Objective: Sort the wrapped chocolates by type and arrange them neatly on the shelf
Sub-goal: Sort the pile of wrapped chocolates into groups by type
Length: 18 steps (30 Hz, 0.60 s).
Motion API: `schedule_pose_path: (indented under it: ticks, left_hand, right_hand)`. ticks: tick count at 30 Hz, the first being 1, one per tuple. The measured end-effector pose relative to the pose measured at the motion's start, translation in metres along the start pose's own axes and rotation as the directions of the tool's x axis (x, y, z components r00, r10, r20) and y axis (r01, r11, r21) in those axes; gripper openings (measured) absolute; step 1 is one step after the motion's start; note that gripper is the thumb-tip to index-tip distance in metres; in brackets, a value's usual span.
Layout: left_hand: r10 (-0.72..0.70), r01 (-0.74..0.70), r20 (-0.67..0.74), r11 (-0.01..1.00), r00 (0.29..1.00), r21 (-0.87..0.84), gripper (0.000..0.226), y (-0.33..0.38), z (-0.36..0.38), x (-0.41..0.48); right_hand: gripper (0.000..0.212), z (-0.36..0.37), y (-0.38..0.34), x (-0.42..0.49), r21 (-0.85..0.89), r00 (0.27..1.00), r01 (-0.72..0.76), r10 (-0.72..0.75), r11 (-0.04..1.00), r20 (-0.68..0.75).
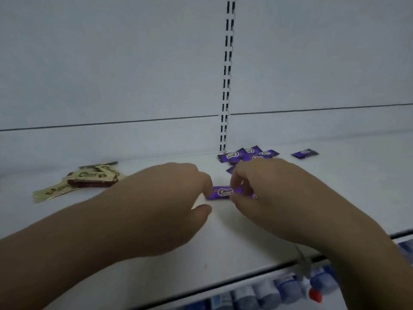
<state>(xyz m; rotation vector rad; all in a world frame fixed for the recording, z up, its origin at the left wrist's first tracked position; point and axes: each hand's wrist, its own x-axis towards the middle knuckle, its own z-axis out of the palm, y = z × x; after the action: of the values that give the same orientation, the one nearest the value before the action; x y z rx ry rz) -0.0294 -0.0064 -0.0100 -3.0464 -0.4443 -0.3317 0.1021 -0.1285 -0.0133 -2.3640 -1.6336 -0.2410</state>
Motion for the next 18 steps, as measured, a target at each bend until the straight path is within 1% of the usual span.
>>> schedule_pose_path:
  ticks: [4, 6, 8, 10, 14, 16, 18]
  left_hand:
    - [-0.132, 0.131, 0.044, 0.991, 0.990, 0.024, 0.038, 0.032, 0.012, 0.028]
    - [-0.215, 0.214, 0.096, 0.977, 0.972, 0.026, 0.043, 0.041, 0.018, 0.039]
    - [-0.283, 0.285, 0.156, 0.959, 0.946, 0.012, 0.043, 0.047, 0.022, 0.047]
    - [-0.331, 0.334, 0.162, 0.943, 0.929, 0.012, 0.040, 0.051, 0.025, 0.053]
    - [-0.380, 0.380, 0.154, 0.924, 0.912, 0.029, 0.033, 0.060, 0.023, 0.060]
    - [-0.395, 0.394, 0.169, 0.918, 0.903, 0.045, 0.028, 0.063, 0.021, 0.064]
    - [-0.415, 0.417, 0.193, 0.908, 0.889, 0.034, 0.026, 0.065, 0.020, 0.067]
  right_hand:
    - [0.016, -0.008, 0.055, -0.001, -0.028, 0.992, 0.090, -0.087, 0.996, 0.090]
    - [0.019, -0.010, 0.077, 0.003, -0.059, 0.985, 0.119, -0.110, 0.991, 0.135]
    - [0.022, -0.010, 0.091, 0.007, -0.094, 0.968, 0.159, -0.136, 0.983, 0.213]
    - [0.020, -0.008, 0.098, 0.012, -0.111, 0.949, 0.204, -0.168, 0.973, 0.269]
    - [0.015, -0.002, 0.105, 0.018, -0.105, 0.950, 0.262, -0.237, 0.959, 0.202]
    - [0.021, -0.001, 0.106, 0.018, -0.069, 0.953, 0.246, -0.229, 0.967, 0.197]
    - [0.030, -0.002, 0.105, 0.017, -0.050, 0.950, 0.232, -0.216, 0.971, 0.225]
